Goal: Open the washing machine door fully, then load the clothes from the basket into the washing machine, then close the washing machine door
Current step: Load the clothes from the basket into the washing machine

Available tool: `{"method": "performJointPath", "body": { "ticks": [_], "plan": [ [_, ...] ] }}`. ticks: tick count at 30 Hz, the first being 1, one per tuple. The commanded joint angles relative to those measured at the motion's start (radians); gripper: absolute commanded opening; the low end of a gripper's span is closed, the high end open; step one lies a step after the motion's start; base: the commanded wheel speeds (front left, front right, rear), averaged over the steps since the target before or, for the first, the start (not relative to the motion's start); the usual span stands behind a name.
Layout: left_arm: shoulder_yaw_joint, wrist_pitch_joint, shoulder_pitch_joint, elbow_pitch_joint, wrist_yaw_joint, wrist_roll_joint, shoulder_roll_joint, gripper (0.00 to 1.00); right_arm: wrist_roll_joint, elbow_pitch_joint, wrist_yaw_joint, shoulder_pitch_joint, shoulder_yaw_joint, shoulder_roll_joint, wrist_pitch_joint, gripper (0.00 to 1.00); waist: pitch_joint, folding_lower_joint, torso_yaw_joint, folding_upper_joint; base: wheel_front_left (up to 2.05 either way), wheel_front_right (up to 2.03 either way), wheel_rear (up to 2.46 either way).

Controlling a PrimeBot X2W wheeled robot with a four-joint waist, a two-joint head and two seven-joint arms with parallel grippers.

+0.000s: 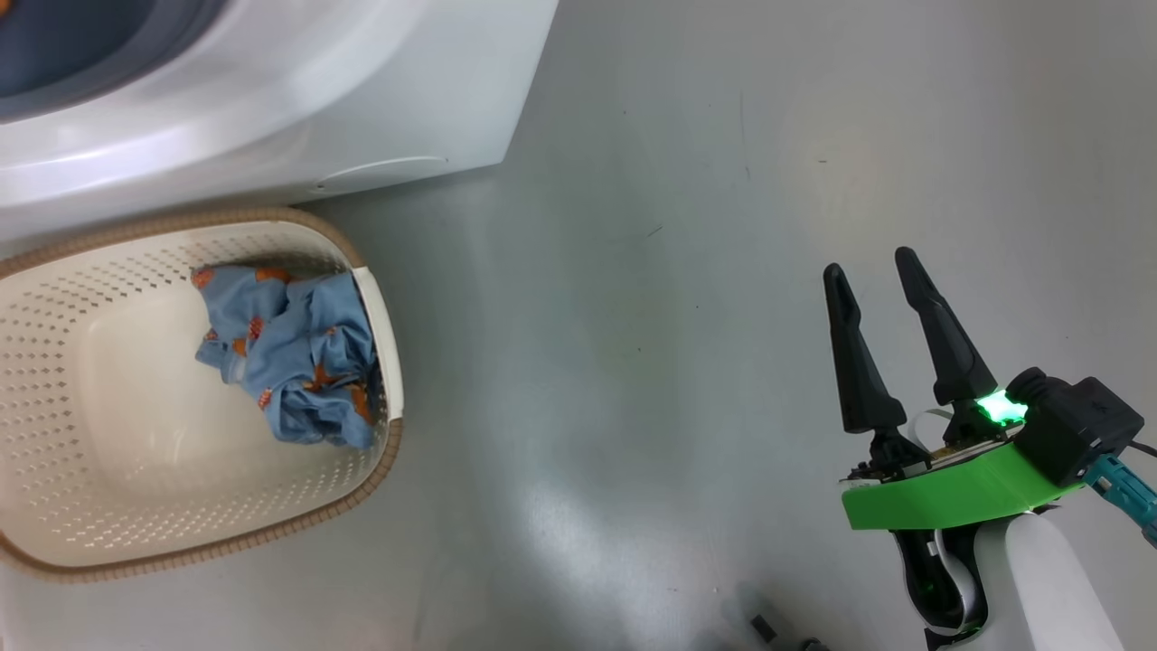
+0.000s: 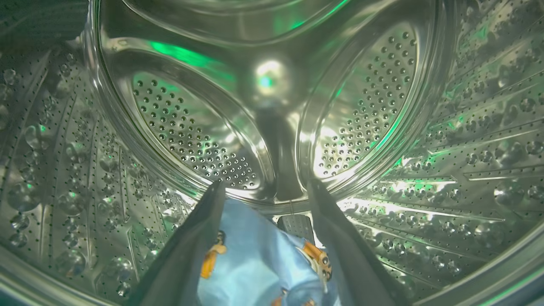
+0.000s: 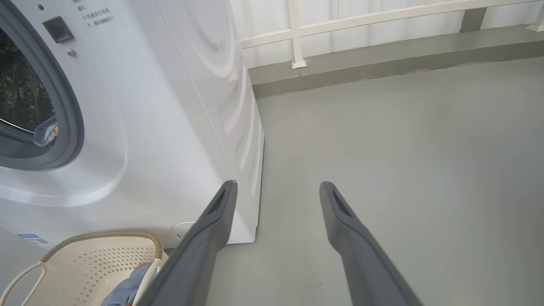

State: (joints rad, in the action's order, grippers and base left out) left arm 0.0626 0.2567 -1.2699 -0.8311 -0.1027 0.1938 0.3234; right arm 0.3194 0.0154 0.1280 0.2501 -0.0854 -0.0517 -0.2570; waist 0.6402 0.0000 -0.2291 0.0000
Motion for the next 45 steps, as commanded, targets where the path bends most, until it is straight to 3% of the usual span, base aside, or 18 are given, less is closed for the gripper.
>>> {"method": "performJointPath", "body": {
  "ticks": [1,22,45],
  "plan": [
    [0.017,0.005,0.024,0.008,-0.005,-0.015,0.039,1.00,0.004,0.022,0.003,0.002,-0.019,0.001,-0.005,1.00,0.000,0.0000,0.002,0.0000,0.00,0.00,0.00],
    [0.049,0.005,0.166,0.000,-0.027,0.010,-0.048,1.00,-0.019,0.023,0.003,-0.006,0.000,0.001,-0.005,1.00,-0.019,0.0000,0.055,0.0000,0.00,0.00,0.00],
    [0.089,0.005,0.717,0.448,-0.028,0.064,-0.190,1.00,-0.035,0.020,0.003,-0.052,0.020,-0.048,-0.005,1.00,-0.102,0.0000,0.149,0.0000,0.00,0.00,0.00]
  ]
}}
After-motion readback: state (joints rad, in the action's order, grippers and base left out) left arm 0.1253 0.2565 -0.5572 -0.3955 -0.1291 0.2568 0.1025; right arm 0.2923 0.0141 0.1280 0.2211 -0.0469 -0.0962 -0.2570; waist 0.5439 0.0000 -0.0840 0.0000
